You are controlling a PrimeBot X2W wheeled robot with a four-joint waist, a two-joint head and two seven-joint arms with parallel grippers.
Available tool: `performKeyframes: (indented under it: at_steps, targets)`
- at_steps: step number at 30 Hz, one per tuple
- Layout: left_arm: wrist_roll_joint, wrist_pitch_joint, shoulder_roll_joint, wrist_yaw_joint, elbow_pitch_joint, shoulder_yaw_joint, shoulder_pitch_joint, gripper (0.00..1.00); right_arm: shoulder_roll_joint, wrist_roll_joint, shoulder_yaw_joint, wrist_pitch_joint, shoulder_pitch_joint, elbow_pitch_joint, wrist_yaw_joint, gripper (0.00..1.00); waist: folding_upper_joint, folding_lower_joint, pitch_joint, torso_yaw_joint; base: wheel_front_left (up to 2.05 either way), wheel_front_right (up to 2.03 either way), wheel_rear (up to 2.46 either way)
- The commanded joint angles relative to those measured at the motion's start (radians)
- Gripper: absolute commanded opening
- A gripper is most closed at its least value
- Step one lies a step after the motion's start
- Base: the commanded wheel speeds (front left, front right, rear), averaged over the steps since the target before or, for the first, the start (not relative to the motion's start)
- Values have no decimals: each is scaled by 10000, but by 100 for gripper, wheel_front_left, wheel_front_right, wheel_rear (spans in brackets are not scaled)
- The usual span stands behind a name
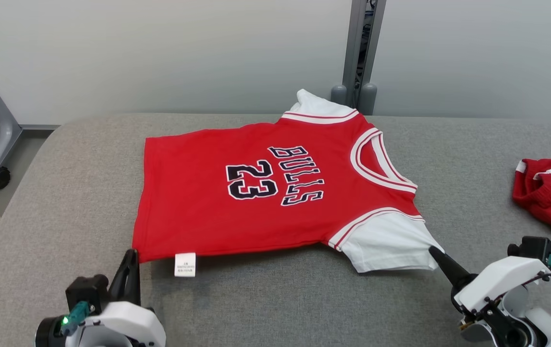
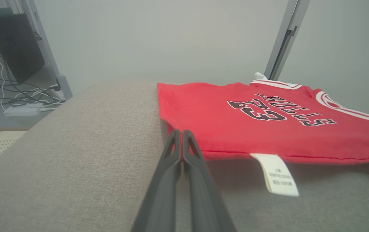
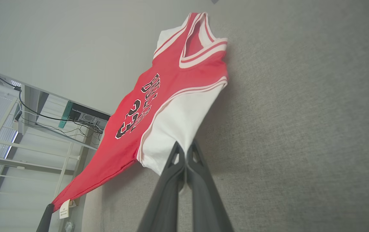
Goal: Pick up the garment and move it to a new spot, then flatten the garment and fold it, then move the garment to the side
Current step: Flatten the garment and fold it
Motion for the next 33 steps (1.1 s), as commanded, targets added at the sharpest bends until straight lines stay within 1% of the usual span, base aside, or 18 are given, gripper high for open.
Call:
performKeyframes:
  at_steps: [1,5,17,21,26,29,33]
  targets:
    - [91,-12,50,37,-73,-11,164,0,-117,-62,-8,23,149,-39,6,0,-1,0,-27,10,0,0,0]
    - [181,-12,52,28,-361,-26,618,0,-202,-37,4,143,513,-205,6,0,-1,0,-118,31,0,0,0]
    - [495,-13,50,196,-1367,-50,1638,0,-546,182,-274,365,1439,-1003,6,0,-1,0,-265,73,0,0,0]
    - [676,-12,50,268,-1663,-172,1816,0,-752,292,-446,494,1602,-1489,6,0,-1,0,-255,65,0,0,0]
    - [599,-12,50,368,-2056,-99,1998,0,-1008,414,-710,521,1825,-2122,6,0,-1,0,-237,67,0,0,0]
    - [584,-12,49,370,-2196,-47,2087,0,-1088,542,-803,605,1953,-2358,6,0,-1,0,-229,69,0,0,0]
    - [576,-12,49,337,-2385,29,2221,0,-1384,717,-810,911,2225,-2862,6,0,-1,0,-209,66,0,0,0]
